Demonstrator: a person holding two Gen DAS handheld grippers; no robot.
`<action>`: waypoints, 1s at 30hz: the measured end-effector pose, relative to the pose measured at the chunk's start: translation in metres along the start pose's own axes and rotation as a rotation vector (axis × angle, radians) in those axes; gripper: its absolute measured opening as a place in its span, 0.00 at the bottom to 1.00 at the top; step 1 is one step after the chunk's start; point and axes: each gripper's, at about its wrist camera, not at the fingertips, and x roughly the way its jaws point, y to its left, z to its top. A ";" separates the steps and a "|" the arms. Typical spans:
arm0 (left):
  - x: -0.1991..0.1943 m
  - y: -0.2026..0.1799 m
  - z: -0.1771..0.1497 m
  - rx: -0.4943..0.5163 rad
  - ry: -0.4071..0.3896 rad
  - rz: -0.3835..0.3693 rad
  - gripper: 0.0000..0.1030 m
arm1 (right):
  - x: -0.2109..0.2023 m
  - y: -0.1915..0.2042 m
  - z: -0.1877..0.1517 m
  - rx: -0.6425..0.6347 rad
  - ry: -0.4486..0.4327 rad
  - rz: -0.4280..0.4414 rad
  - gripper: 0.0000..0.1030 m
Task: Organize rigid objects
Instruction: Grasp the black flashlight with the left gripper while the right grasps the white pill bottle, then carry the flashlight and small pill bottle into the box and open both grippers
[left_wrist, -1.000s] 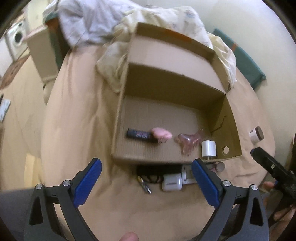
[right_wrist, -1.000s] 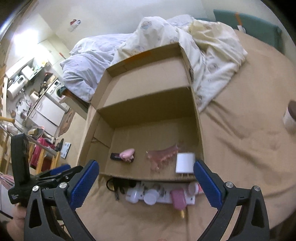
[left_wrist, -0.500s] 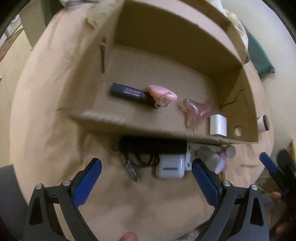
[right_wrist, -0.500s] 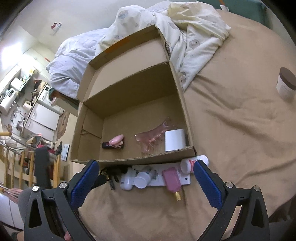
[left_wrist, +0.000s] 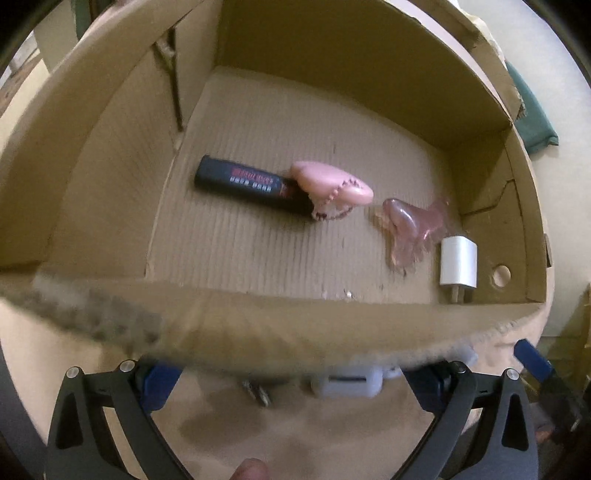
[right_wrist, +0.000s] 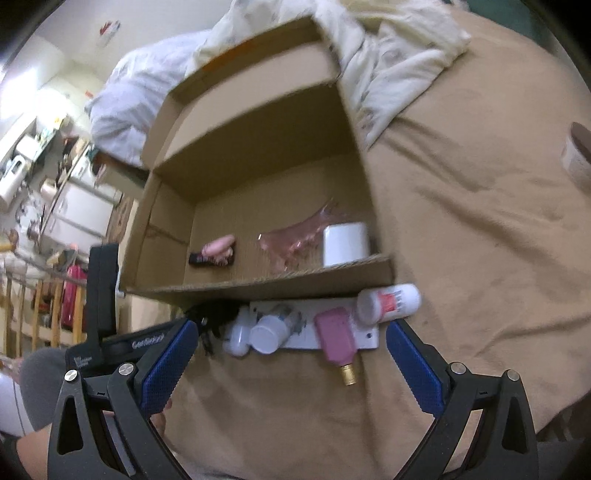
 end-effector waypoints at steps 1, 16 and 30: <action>0.002 -0.001 0.001 0.001 0.000 -0.006 0.99 | 0.006 0.003 -0.001 -0.013 0.017 -0.005 1.00; -0.043 -0.011 -0.017 0.090 -0.037 0.080 0.84 | 0.063 0.048 -0.007 -0.266 0.143 -0.122 0.40; -0.140 -0.021 -0.035 0.313 -0.226 0.209 0.84 | 0.013 0.063 -0.008 -0.253 0.042 0.030 0.28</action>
